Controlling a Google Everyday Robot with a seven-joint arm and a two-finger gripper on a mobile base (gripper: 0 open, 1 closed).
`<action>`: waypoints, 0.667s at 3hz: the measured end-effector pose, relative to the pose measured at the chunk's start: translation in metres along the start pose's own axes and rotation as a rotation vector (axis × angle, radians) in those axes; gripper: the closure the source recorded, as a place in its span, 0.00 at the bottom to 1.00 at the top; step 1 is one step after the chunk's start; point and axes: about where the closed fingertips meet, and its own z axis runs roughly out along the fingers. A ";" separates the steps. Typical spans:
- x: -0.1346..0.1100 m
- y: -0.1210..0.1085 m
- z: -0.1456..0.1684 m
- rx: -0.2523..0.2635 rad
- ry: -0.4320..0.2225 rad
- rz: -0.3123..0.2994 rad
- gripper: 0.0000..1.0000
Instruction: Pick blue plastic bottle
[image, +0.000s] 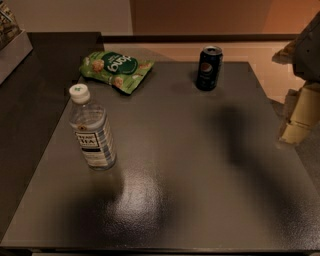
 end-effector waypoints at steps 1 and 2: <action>-0.001 -0.001 -0.001 0.003 -0.003 0.000 0.00; -0.019 0.001 0.004 -0.002 -0.065 -0.030 0.00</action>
Offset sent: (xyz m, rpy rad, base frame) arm 0.0100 0.0477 -0.0074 0.1342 -0.0243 0.1202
